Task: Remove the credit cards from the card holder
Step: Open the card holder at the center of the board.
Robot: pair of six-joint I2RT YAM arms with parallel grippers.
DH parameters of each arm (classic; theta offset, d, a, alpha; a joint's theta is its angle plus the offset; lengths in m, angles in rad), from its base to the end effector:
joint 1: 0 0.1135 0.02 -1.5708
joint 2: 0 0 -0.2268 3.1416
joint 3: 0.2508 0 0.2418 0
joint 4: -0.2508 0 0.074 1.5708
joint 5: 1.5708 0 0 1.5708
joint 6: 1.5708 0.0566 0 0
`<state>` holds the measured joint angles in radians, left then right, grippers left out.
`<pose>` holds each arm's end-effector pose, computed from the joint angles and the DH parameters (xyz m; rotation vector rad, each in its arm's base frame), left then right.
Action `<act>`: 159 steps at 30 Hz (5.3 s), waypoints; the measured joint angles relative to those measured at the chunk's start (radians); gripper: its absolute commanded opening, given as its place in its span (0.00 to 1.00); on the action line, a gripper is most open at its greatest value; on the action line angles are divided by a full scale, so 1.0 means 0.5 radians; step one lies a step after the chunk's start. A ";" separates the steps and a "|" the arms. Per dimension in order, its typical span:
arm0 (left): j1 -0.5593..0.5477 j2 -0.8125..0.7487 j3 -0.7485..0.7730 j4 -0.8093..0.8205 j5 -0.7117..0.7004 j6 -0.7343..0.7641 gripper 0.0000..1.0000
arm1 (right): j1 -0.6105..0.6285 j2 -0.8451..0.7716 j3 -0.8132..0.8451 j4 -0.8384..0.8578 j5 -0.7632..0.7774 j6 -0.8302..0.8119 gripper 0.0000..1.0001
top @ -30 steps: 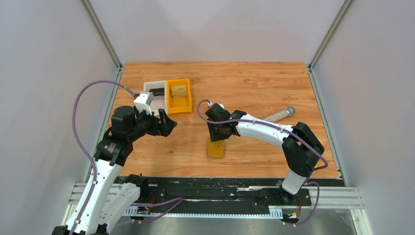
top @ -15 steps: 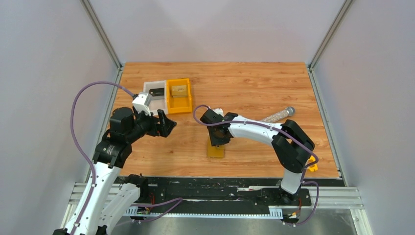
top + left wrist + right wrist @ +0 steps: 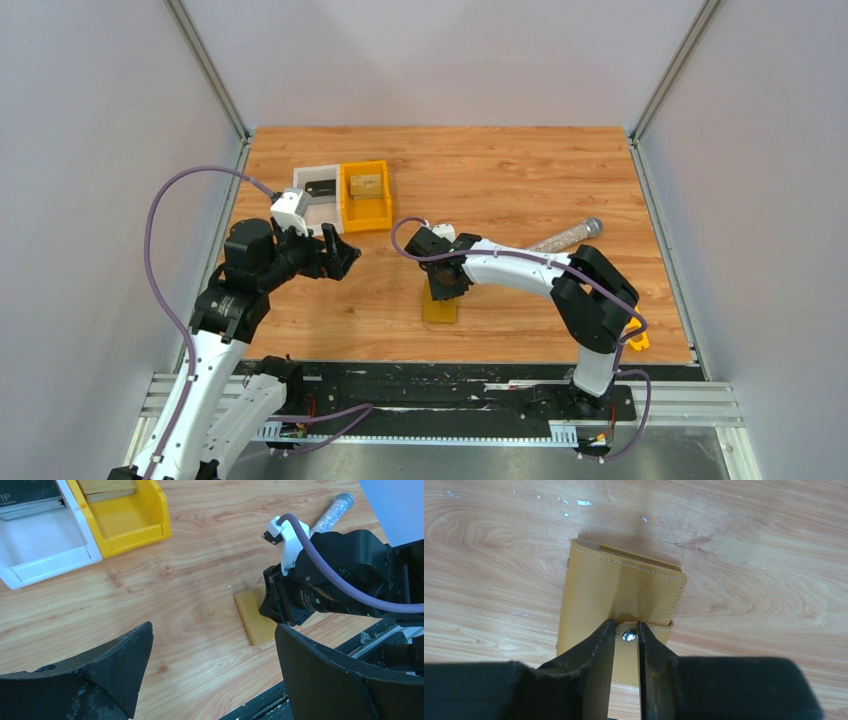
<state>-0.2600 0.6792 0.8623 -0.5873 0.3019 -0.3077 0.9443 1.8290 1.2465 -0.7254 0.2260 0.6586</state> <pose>0.1702 -0.0627 0.3073 0.1535 2.0107 -0.6638 0.2097 0.2681 0.1293 -0.3567 2.7749 0.0448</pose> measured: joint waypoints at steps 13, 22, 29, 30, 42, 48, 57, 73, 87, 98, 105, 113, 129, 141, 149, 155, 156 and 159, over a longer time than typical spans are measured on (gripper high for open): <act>0.000 0.021 0.000 0.000 -0.005 -0.001 1.00 | 0.008 -0.108 -0.121 0.118 -0.002 0.011 0.00; 0.000 0.137 0.000 0.001 0.022 -0.074 0.96 | 0.008 -0.272 -0.306 0.311 -0.059 -0.059 0.00; -0.010 0.316 0.000 0.003 0.098 -0.220 0.94 | 0.008 -0.476 -0.507 0.533 -0.092 -0.134 0.00; -0.017 0.338 0.000 0.003 0.097 -0.233 0.93 | 0.008 -0.501 -0.529 0.560 -0.096 -0.141 0.00; -0.387 0.678 -0.103 0.092 -0.047 -0.417 0.91 | -0.042 -0.899 -0.703 0.915 -0.315 -0.184 0.00; -0.490 0.854 -0.226 0.297 0.014 -0.550 0.90 | -0.049 -0.996 -0.745 1.039 -0.446 -0.168 0.00; -0.527 1.015 -0.307 0.528 0.053 -0.632 0.84 | -0.050 -0.999 -0.772 1.097 -0.488 -0.154 0.00; -0.529 1.089 -0.378 0.573 0.003 -0.629 0.68 | -0.273 -1.075 -1.170 0.964 -0.301 -0.032 0.00; -0.553 1.299 -0.485 0.937 0.152 -0.670 0.69 | -0.276 -1.068 -1.202 0.921 -0.280 0.032 0.00; -0.615 1.502 -0.494 1.228 0.275 -0.724 0.66 | -0.276 -1.068 -1.228 0.921 -0.280 0.043 0.01; -0.690 1.572 -0.494 1.312 0.322 -0.755 0.64 | -0.276 -1.070 -1.228 0.921 -0.279 0.043 0.03; -0.780 1.575 -0.494 1.439 0.362 -0.813 0.64 | -0.276 -1.070 -1.228 0.910 -0.277 0.053 0.26; -0.887 1.757 -0.491 1.802 0.453 -0.954 0.63 | -0.276 -1.392 -1.049 0.587 -0.256 0.066 0.40; -1.107 1.878 -0.473 2.026 0.461 -1.041 0.71 | -0.276 -1.603 -1.012 0.499 -0.208 0.089 0.40; -1.116 1.828 -0.469 2.036 0.420 -1.034 0.68 | -0.276 -1.603 -0.994 0.499 -0.161 0.089 0.38; -1.186 1.749 -0.469 2.053 0.391 -1.012 0.67 | -0.290 -1.569 -0.932 0.497 -0.128 0.086 0.36; -1.201 1.746 -0.469 2.053 0.387 -1.006 0.67 | -0.298 -1.556 -0.913 0.498 -0.127 0.085 0.36; -1.238 1.746 -0.465 2.050 0.379 -0.984 0.66 | -0.332 -1.513 -0.874 0.507 -0.136 0.080 0.34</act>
<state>-0.8791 1.5524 0.6296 0.4377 0.4915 -0.7998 0.7784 1.0725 0.8093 -0.4717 0.1581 0.6987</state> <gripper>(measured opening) 0.672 0.359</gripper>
